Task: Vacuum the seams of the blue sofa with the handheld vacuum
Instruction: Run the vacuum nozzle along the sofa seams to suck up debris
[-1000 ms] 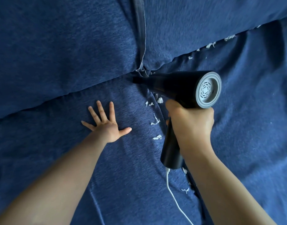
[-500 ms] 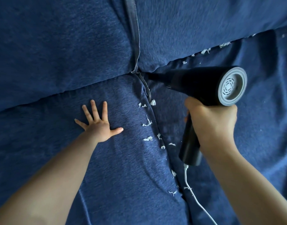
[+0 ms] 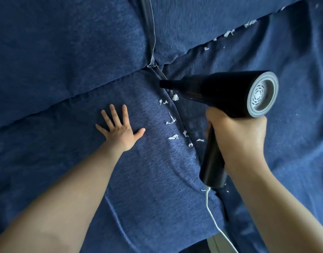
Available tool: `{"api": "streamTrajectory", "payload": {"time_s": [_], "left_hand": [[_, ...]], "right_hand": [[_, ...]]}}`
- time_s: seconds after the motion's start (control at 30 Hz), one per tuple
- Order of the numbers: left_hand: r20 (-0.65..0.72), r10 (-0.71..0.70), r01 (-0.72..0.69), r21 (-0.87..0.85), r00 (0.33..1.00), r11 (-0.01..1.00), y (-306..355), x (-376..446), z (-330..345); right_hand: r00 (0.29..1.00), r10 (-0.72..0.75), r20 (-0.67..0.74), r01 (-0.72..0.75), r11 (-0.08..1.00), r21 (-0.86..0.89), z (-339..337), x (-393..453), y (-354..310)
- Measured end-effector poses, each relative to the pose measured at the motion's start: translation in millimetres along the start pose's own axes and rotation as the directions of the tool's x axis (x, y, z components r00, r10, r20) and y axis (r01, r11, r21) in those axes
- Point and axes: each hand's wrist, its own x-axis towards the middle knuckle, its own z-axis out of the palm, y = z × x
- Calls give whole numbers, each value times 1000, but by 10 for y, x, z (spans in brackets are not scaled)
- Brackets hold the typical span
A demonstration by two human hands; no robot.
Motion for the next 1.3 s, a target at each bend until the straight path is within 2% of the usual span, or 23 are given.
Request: {"api": "streamTrajectory", "payload": {"time_s": [0.13,0.27,0.4,0.53,0.87,1.0,1.2,1.3], "left_hand": [[-147,132,-131,19,980,991,41,-201,260],[-219,149,-143,43,964,989,59,-248,383],[-241,153,-151,26,958,988,33,-236,397],[-244,153,-155,12,958,988,20,-243,385],[-239,133,-136,1,962,991,51,-240,378],[-229,134,-139,-4,964,990,111,-182,295],[-219,348,-352,23,912,936,579,266,-165],[-180,447,-435,101,876,895,807,474,-348]], "right_hand": [[999,-37,5,37,999,-33,-68,-157,55],[998,-57,-33,56,998,-12,-153,-231,132],[998,-47,-30,46,998,-35,-238,-309,205],[998,-60,-34,54,986,-155,-249,-401,252],[998,-68,-2,67,988,-137,-162,-372,213],[992,-108,-63,102,990,-98,-171,-283,200],[986,-116,-120,108,991,-77,-135,-22,75],[985,-123,-124,112,990,-90,-114,49,32]]}}
